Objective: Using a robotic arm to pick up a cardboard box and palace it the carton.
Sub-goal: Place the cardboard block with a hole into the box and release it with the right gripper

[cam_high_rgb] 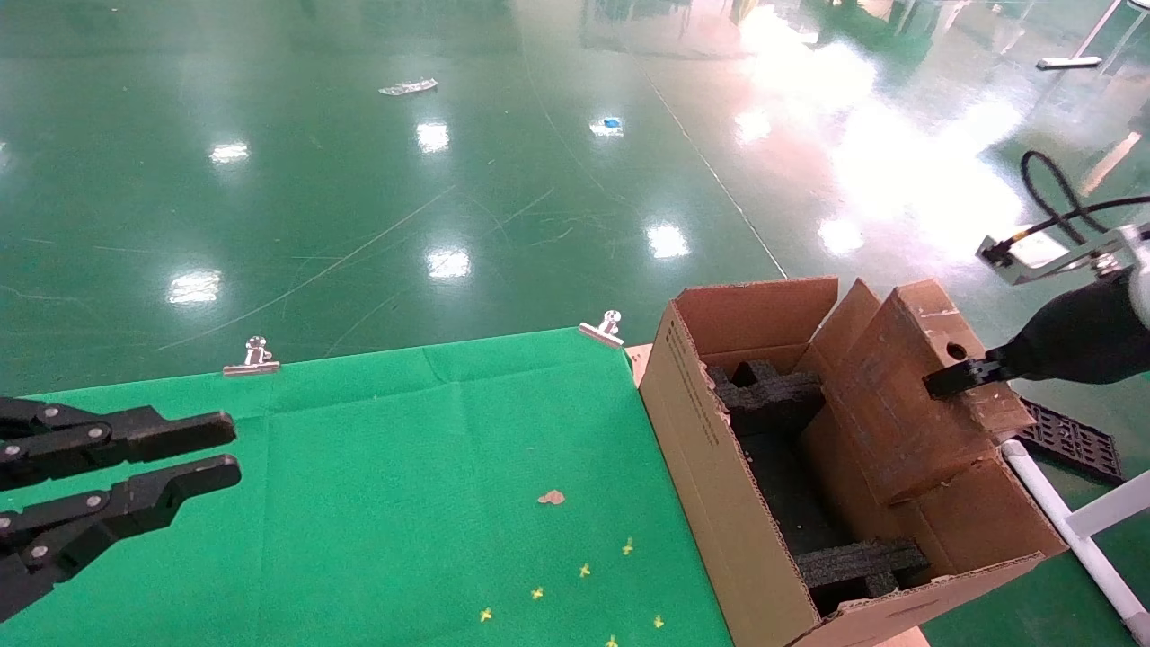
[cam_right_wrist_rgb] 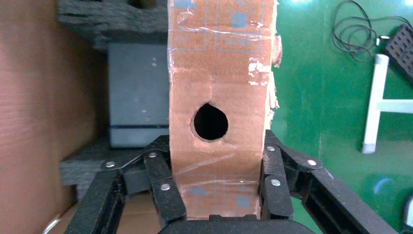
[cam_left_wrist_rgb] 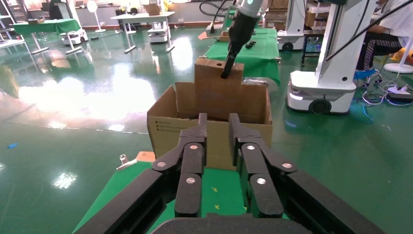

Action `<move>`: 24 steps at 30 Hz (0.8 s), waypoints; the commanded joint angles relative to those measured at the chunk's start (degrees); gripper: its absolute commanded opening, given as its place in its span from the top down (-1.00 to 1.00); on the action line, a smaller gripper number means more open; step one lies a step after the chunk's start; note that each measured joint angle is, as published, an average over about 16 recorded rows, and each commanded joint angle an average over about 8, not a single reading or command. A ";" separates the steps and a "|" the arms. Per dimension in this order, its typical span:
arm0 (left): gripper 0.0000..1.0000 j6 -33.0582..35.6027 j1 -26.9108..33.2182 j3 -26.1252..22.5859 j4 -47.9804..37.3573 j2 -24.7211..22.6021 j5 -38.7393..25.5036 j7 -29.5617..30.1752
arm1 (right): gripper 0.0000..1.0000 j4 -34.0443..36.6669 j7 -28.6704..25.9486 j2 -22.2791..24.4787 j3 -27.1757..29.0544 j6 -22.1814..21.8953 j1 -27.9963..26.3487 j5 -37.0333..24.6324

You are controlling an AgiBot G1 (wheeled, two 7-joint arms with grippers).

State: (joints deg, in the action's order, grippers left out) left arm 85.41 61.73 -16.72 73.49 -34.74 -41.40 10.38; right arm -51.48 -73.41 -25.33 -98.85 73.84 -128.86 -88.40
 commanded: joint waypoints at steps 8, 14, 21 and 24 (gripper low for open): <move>-1.00 -0.01 0.01 -0.03 0.00 0.01 0.02 -0.02 | 1.00 4.76 -0.26 -3.53 -1.98 -3.43 6.97 0.79; -1.00 -0.02 0.01 -0.05 0.00 0.02 0.04 -0.03 | 1.00 7.63 -0.88 -5.81 -2.67 -7.04 12.07 1.94; -1.00 -0.03 0.02 -0.08 0.00 0.03 0.05 -0.04 | 1.00 11.74 -2.03 -9.12 -3.17 -12.89 18.74 3.16; -1.00 -0.04 0.02 -0.09 0.00 0.04 0.06 -0.04 | 1.00 13.66 -1.78 -10.62 -3.15 -15.33 21.31 3.79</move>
State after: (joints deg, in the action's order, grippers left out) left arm 85.37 61.75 -16.80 73.49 -34.70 -41.34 10.34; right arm -37.80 -74.66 -35.89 -101.90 58.69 -107.62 -84.53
